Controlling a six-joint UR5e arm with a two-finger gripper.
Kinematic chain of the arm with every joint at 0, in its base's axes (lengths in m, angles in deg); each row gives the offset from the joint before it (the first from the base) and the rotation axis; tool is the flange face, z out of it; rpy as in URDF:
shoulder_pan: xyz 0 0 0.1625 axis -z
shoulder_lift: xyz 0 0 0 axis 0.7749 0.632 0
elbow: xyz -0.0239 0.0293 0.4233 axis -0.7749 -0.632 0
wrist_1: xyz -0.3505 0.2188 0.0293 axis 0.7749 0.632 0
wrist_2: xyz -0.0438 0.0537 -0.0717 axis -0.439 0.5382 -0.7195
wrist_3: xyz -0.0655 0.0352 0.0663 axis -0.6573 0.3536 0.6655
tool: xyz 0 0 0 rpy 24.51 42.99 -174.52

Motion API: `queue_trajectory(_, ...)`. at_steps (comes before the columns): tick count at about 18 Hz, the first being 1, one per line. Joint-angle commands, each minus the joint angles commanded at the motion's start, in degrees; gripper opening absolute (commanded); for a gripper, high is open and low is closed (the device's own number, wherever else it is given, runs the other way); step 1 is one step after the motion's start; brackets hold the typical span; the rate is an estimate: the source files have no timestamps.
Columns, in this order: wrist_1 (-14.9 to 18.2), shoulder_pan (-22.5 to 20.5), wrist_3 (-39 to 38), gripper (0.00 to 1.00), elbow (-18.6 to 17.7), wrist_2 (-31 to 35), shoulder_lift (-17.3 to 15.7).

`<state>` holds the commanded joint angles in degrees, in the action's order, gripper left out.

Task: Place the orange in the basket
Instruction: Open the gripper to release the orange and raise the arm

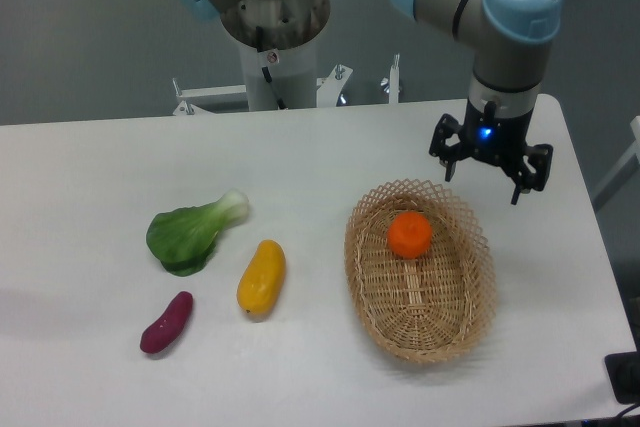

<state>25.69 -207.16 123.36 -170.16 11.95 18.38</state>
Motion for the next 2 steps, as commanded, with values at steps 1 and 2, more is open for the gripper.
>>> queue_trajectory(1,-0.1,0.0,-0.1,1.00,0.0,0.0,-0.2)
queue_trajectory(2,-0.1,-0.1,-0.1,1.00,0.1,0.0,-0.2)
